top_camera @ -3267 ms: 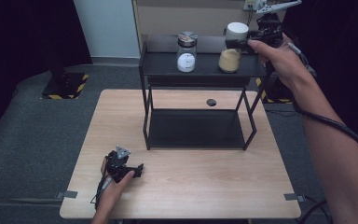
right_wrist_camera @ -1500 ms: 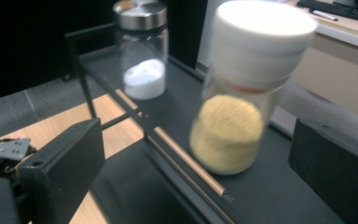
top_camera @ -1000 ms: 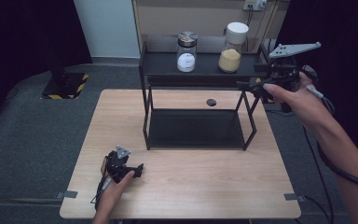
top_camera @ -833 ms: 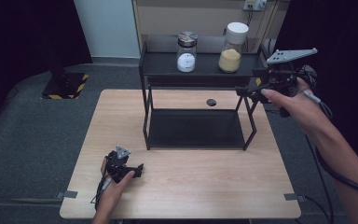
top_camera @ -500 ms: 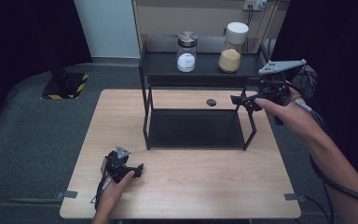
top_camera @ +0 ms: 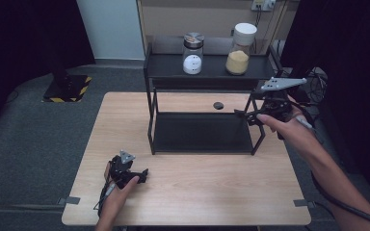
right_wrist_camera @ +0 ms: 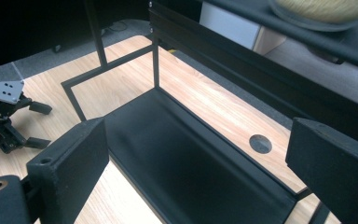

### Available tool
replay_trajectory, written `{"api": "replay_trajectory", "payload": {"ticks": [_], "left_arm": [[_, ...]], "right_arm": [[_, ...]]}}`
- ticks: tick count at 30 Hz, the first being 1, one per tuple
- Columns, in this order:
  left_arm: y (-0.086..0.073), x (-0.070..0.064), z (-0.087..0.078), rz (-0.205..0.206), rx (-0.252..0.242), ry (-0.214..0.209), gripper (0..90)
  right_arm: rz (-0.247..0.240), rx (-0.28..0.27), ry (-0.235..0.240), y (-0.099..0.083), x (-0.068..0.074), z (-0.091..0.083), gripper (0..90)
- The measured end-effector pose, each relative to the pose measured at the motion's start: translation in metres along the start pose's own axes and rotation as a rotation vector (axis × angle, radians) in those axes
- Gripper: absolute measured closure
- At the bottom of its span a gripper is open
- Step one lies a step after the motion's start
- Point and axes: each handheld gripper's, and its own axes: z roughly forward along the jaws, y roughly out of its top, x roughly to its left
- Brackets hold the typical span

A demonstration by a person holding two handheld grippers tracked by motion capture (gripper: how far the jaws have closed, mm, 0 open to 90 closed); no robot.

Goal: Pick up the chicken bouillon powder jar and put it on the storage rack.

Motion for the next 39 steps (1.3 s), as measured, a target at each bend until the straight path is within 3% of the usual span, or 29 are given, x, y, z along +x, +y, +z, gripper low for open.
{"api": "replay_trajectory", "payload": {"ticks": [15, 39], "left_arm": [[0.000, 0.000, 0.000, 0.000, 0.000, 0.000, 0.0], [0.000, 0.000, 0.000, 0.000, -0.001, 0.000, 0.0]], "right_arm": [[0.015, 0.075, 0.008, -0.038, 0.010, 0.027, 6.7], [0.047, 0.145, 0.020, -0.083, 0.015, 0.053, 5.9]]}}
